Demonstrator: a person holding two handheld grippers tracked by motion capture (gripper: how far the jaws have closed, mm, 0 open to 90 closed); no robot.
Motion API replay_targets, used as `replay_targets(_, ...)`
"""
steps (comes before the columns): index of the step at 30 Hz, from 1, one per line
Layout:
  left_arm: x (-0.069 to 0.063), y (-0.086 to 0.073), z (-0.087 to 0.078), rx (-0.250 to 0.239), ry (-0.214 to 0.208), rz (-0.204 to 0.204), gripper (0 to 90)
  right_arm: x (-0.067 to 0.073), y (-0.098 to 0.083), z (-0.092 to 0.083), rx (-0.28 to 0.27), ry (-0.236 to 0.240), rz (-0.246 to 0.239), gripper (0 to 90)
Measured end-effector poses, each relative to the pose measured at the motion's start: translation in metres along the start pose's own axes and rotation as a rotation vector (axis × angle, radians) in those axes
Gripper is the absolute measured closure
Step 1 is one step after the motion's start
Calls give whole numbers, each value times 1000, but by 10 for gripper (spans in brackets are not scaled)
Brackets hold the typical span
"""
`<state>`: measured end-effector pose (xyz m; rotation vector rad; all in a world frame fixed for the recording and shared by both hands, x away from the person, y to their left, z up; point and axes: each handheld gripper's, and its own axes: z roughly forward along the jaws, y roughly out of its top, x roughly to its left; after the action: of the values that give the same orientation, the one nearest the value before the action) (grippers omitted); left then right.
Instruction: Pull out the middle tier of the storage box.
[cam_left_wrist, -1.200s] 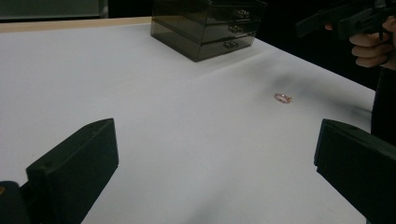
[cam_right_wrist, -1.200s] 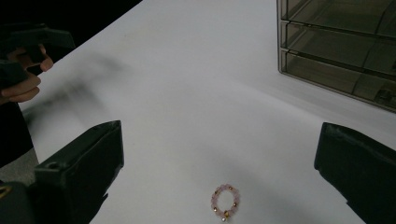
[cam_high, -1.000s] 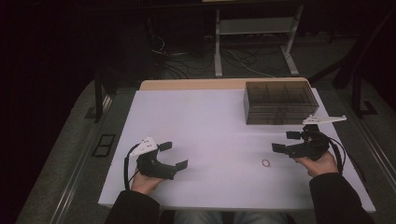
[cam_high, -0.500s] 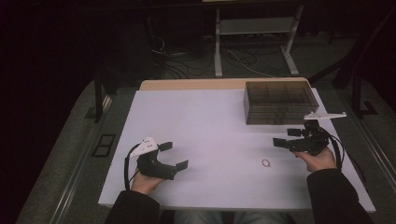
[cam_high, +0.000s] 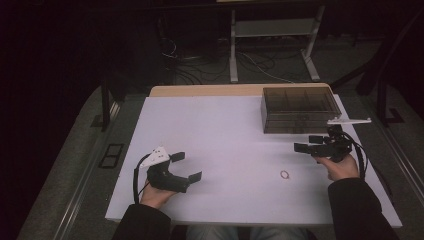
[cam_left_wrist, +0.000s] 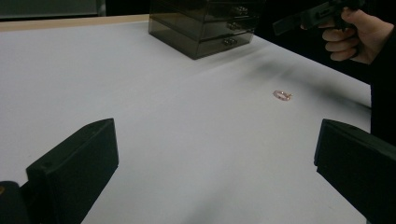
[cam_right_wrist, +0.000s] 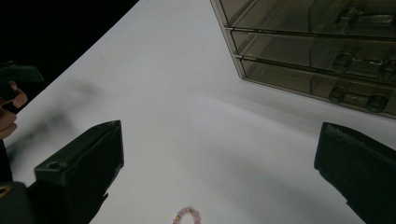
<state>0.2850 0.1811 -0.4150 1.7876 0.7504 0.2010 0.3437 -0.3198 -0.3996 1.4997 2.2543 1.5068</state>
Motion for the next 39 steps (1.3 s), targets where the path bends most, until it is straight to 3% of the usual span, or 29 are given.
replay_targets(21,0,0,1,10,-3,6,0,-19,3,11,-16,46,92,8)
replay_targets(30,0,0,2,10,-5,7,0,-24,3,17,1,69,154,8)
replay_targets(39,0,1,2,11,-5,10,0,-32,2,19,-34,112,240,8)
